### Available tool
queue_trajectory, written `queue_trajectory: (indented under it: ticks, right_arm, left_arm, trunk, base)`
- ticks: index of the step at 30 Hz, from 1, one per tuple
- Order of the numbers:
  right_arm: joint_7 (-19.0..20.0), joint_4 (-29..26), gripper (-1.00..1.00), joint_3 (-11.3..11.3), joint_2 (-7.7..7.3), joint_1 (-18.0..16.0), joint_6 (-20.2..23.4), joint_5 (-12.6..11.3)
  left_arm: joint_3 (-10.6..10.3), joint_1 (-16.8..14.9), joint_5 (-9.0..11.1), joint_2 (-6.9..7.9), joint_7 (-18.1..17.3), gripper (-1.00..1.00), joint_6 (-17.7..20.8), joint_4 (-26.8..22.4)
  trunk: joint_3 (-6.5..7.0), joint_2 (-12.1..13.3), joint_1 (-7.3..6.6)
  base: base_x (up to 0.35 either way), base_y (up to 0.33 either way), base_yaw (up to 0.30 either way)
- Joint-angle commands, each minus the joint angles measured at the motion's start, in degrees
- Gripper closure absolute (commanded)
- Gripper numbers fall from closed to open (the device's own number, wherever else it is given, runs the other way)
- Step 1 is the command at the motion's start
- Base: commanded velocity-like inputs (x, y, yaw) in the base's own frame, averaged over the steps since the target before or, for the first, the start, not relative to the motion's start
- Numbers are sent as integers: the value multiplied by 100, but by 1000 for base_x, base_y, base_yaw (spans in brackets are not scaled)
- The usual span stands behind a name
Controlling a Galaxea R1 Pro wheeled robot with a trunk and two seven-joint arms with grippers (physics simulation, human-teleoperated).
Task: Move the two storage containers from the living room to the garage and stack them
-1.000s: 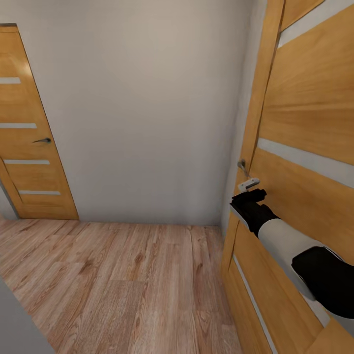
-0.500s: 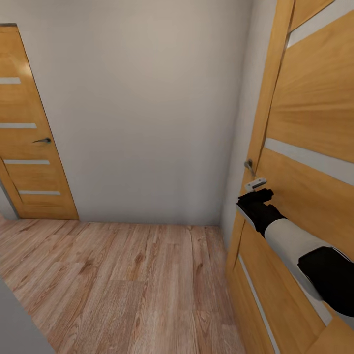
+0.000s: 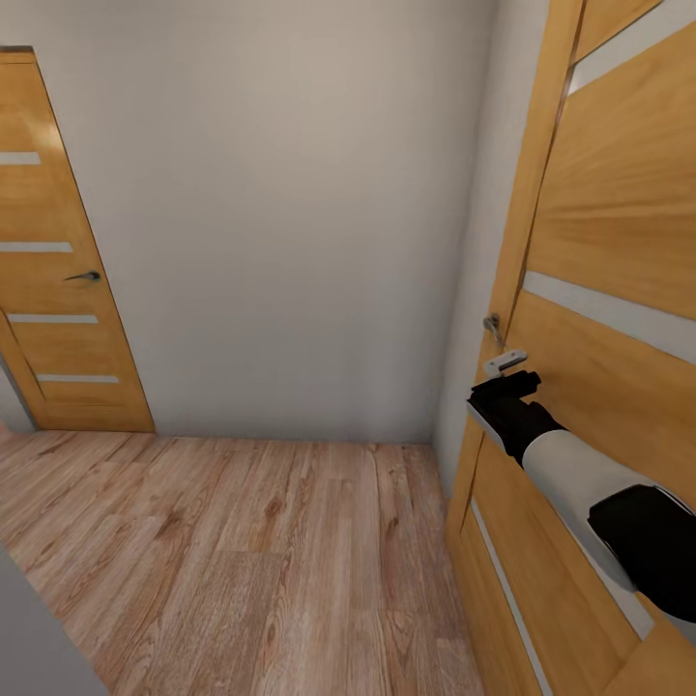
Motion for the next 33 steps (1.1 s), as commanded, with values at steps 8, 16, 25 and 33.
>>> queue_trajectory:
  ticks: [8,16,25,33]
  right_arm:
    - [-53,-8,-100,32,-194,-5,71,5]
    - [-53,-28,-100,36,-100,-5,90,-15]
    - [-53,-68,-100,47,546,-5,175,-21]
    - [-61,-39,-100,44,1217,-5,179,-22]
  left_arm:
    - [2,0,45,0,-8,-100,-13,-1]
    - [2,0,45,0,-8,-100,-13,-1]
    - [2,0,45,0,-8,-100,-13,-1]
    - [2,0,45,0,-8,-100,-13,-1]
  trunk:
    - [-6,-3,0]
    - [-6,-3,0]
    - [-6,-3,0]
    - [-6,-3,0]
  base:
    - [0,0,0]
    - [0,0,0]
    - [0,0,0]
    - [0,0,0]
